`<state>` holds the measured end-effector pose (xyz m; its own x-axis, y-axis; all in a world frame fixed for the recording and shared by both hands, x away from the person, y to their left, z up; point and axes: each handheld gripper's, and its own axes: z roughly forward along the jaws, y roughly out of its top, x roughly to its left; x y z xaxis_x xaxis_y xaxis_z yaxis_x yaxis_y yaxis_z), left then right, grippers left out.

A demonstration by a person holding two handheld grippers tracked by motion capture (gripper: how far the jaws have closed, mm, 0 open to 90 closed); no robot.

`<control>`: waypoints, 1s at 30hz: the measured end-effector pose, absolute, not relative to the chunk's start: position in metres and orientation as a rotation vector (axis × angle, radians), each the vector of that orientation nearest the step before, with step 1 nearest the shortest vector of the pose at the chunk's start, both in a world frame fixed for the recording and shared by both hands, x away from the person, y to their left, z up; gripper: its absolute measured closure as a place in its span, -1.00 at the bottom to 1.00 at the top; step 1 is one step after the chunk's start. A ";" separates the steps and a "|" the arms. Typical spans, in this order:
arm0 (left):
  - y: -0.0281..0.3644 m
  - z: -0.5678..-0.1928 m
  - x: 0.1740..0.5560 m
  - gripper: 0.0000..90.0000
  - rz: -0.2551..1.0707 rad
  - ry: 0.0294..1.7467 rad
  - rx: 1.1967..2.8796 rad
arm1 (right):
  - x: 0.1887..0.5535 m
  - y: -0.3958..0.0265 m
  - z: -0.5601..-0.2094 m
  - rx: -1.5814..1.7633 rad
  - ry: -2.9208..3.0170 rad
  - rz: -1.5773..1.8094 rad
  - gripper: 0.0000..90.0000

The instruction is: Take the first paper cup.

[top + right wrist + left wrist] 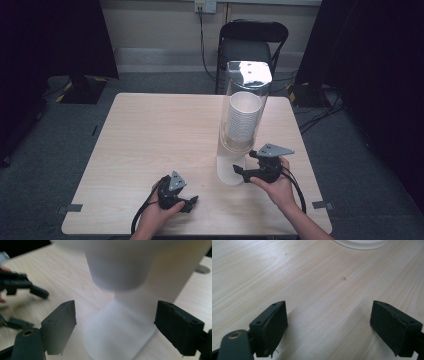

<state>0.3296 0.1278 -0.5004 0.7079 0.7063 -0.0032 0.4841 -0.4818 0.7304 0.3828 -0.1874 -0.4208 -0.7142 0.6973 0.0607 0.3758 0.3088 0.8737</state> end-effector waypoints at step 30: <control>0.128 -0.501 0.330 -0.69 0.386 0.900 2.176 | 0.395 -0.170 -0.421 0.815 2.062 1.449 -0.22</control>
